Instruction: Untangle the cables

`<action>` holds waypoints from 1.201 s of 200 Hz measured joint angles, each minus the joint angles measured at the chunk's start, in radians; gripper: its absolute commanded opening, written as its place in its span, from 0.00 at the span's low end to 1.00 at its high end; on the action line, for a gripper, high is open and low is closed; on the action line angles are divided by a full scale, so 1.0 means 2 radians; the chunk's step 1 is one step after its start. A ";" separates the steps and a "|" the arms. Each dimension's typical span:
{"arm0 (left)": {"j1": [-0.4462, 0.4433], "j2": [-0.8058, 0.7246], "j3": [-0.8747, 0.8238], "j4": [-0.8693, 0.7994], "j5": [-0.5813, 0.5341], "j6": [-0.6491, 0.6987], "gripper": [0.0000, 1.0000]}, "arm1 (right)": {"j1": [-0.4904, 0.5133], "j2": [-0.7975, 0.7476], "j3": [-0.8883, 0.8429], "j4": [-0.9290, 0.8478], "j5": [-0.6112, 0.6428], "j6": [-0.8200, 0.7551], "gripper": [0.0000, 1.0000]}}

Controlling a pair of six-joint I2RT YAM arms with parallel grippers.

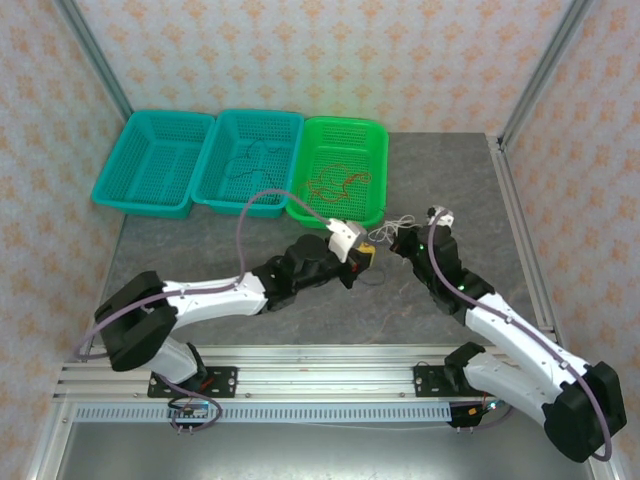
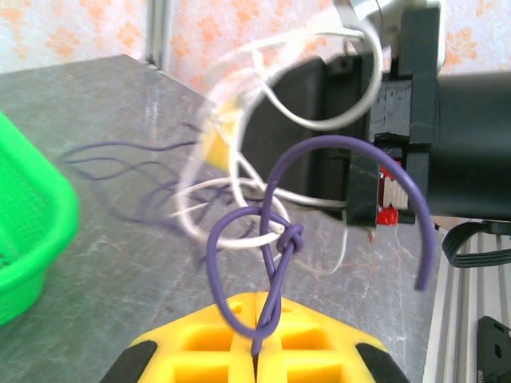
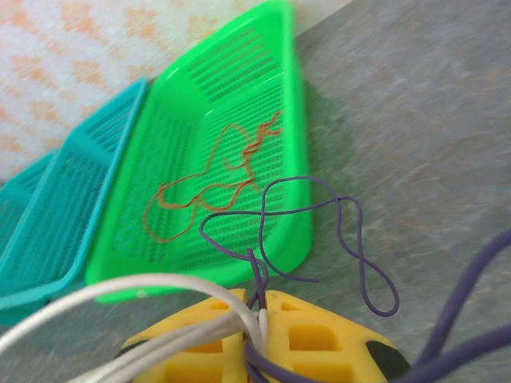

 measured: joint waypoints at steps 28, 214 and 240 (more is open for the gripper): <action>0.029 -0.096 -0.043 -0.031 -0.022 0.000 0.00 | -0.046 -0.022 0.000 -0.044 0.021 0.039 0.00; 0.304 -0.071 0.520 -0.303 -0.070 0.066 0.00 | -0.137 -0.078 -0.068 -0.097 -0.012 0.181 0.00; 0.331 0.006 0.614 -0.302 -0.057 0.081 0.00 | -0.137 -0.109 -0.076 -0.104 -0.015 0.187 0.00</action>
